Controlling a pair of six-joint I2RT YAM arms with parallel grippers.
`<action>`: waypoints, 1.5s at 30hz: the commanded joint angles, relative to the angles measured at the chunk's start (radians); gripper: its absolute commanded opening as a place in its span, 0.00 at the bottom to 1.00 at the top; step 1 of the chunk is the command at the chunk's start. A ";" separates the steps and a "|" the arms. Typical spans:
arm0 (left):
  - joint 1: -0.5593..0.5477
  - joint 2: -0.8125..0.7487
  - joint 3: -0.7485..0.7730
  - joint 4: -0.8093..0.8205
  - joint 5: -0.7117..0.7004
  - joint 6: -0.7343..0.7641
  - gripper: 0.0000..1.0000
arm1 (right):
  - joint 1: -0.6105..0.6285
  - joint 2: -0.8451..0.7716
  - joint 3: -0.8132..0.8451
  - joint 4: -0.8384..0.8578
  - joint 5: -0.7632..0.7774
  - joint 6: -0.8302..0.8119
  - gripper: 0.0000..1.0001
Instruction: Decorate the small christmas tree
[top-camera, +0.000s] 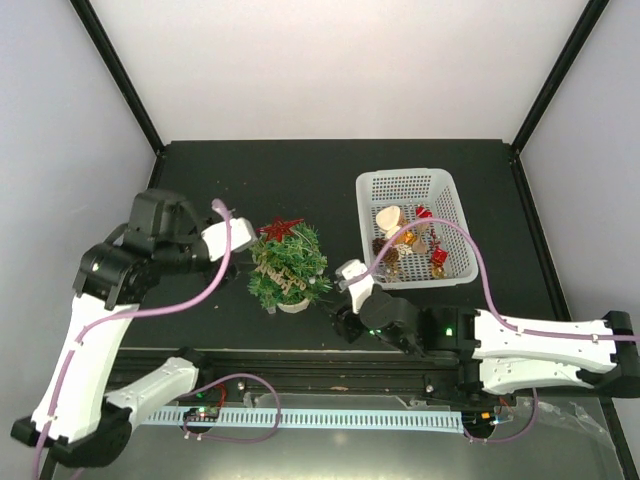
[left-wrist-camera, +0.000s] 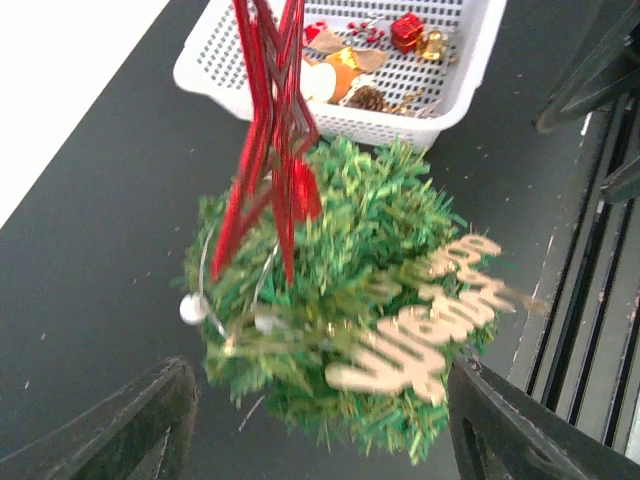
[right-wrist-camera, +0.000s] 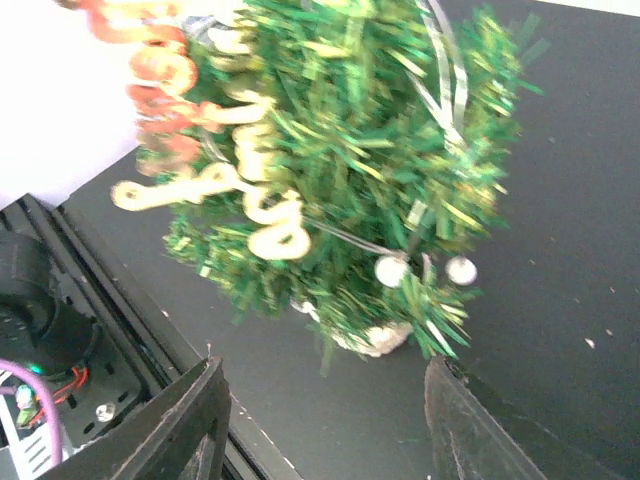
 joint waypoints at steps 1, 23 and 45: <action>0.070 -0.111 -0.079 0.053 -0.004 -0.041 0.71 | 0.050 0.102 0.169 -0.100 0.051 -0.089 0.56; 0.731 -0.263 -0.361 0.112 0.669 -0.204 0.73 | 0.141 0.520 0.596 -0.300 0.233 -0.249 0.55; 0.832 -0.368 -0.464 0.154 0.762 -0.252 0.81 | 0.018 0.505 0.552 -0.209 0.085 -0.288 0.02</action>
